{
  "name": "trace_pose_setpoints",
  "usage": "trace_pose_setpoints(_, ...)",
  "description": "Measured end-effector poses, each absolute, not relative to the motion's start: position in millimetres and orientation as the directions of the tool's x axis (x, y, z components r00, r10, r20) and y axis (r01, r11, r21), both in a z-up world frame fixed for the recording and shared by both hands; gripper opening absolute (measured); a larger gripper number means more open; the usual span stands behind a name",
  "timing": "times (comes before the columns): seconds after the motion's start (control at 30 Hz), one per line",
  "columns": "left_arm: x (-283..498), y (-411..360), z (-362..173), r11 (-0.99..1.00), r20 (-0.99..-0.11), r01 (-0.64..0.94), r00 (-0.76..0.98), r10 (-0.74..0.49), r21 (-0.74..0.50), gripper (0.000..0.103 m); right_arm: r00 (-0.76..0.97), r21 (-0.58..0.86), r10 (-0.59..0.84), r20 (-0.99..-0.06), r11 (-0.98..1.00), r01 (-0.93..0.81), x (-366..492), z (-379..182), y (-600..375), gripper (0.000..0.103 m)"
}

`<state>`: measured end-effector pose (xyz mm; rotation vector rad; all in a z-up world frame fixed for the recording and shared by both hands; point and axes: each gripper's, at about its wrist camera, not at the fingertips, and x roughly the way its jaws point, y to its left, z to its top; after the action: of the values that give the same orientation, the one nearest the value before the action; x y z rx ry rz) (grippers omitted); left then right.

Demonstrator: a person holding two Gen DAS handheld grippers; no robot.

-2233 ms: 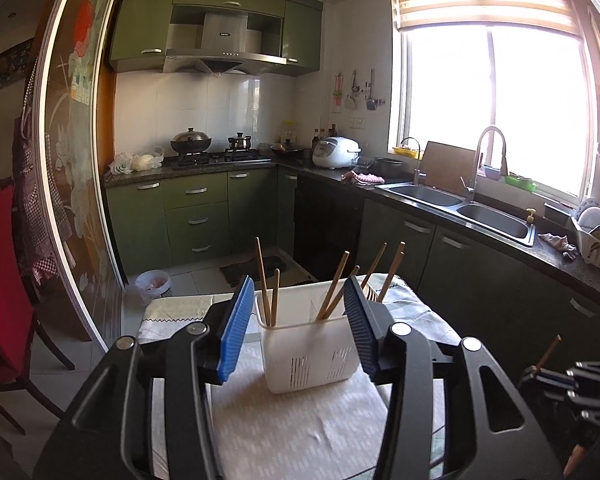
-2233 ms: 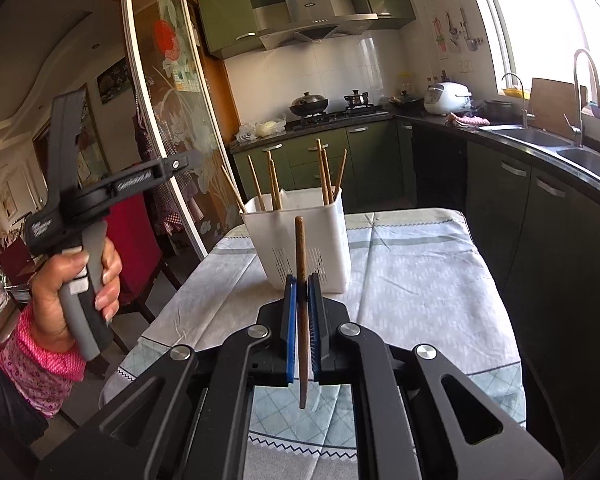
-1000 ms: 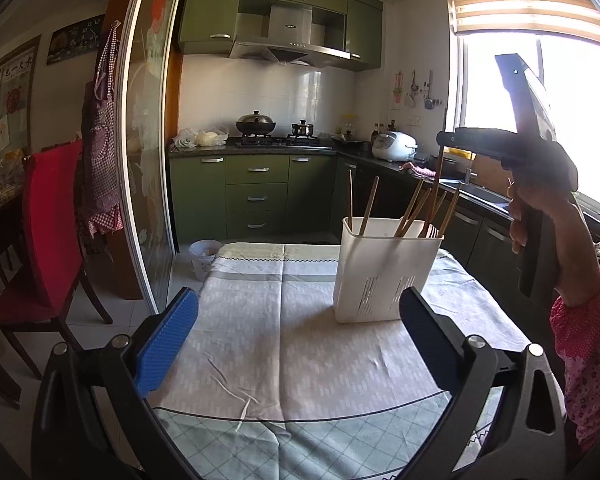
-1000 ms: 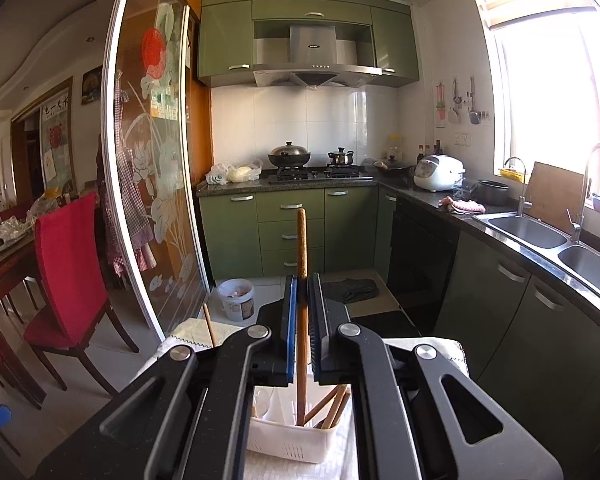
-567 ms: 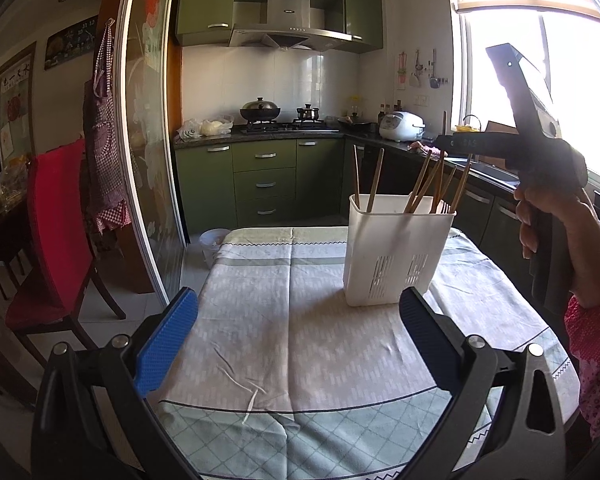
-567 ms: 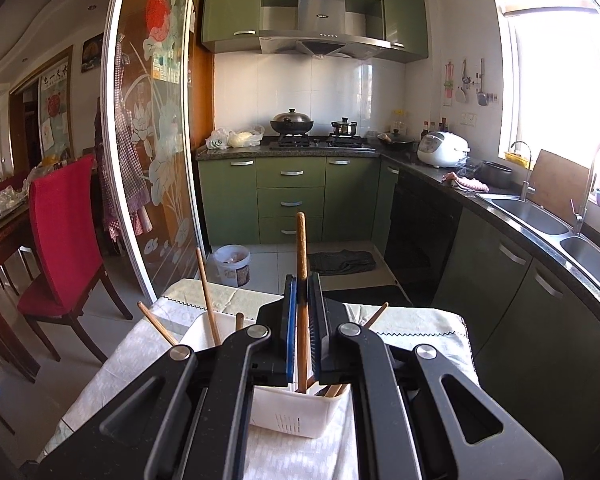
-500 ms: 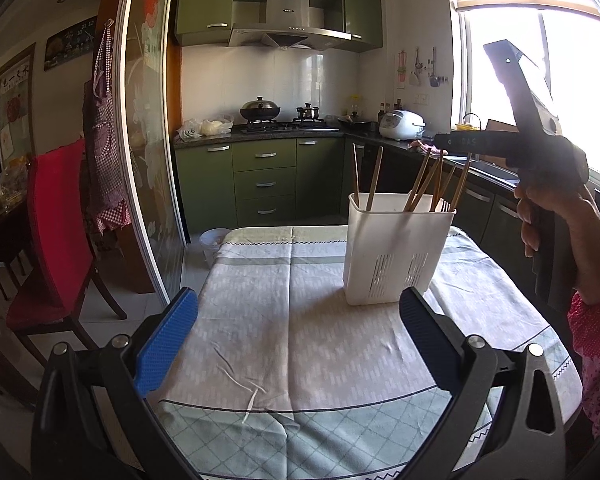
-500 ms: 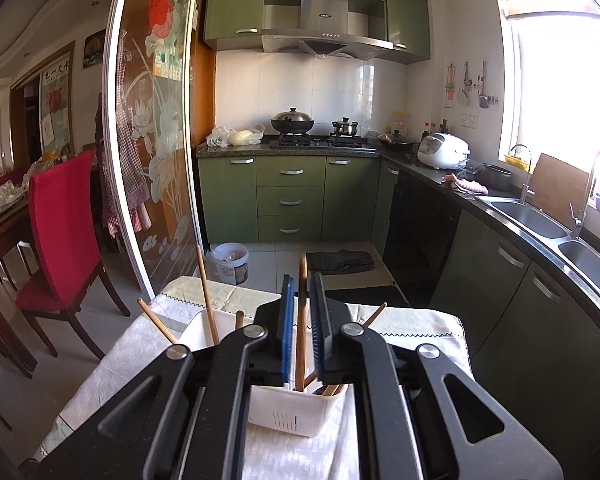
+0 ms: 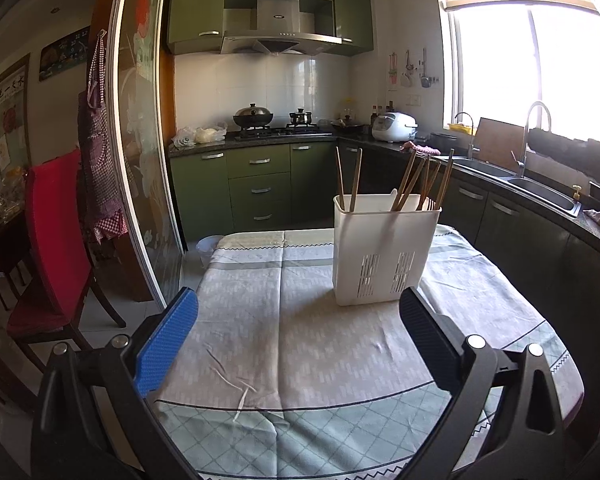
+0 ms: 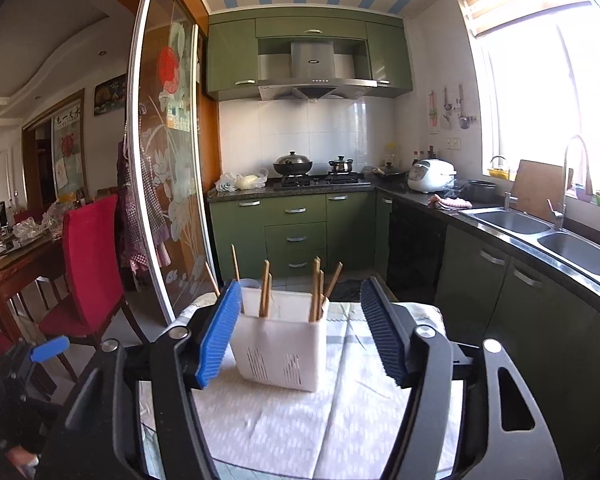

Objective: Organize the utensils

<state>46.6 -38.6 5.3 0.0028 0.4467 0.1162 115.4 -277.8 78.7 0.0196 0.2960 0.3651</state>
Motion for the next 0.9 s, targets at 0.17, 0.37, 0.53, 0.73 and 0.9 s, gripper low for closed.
trace_pose_setpoints(0.17, 41.2, -48.0, 3.2, 0.995, -0.434, -0.094, 0.895, 0.1, 0.035, 0.096, 0.899, 0.096, 0.296, -0.323, 0.955, -0.28, 67.2, 35.6, -315.0, 0.089)
trace_pose_setpoints(0.37, 26.8, -58.3, 1.3, 0.996, -0.425, -0.083, 0.9, 0.093, 0.041, 0.096, 0.882, 0.165, 0.311, -0.353, 0.949, -0.268, 30.2, 4.8, -335.4, 0.098)
trace_pose_setpoints(0.53, 10.9, -60.4, 0.8, 0.994, -0.408, -0.095, 0.907, 0.105, 0.046, 0.096, 0.898, 0.139, 0.285, -0.335, 0.958, -0.252, 12.6, 5.1, -333.4, 0.098)
trace_pose_setpoints(0.73, -3.2, -54.2, 0.7, 0.992, -0.393, -0.121, 0.911, 0.123, 0.03, 0.096, 0.893, 0.144, 0.289, -0.345, 0.956, -0.254, 5.6, 7.4, -328.0, 0.098)
trace_pose_setpoints(0.9, -8.1, -52.0, -0.7, 0.991, -0.392, -0.126, 0.911, 0.13, 0.034, 0.096, 0.891, 0.141, 0.278, -0.36, 0.96, -0.242, 1.9, 5.6, -327.6, 0.098)
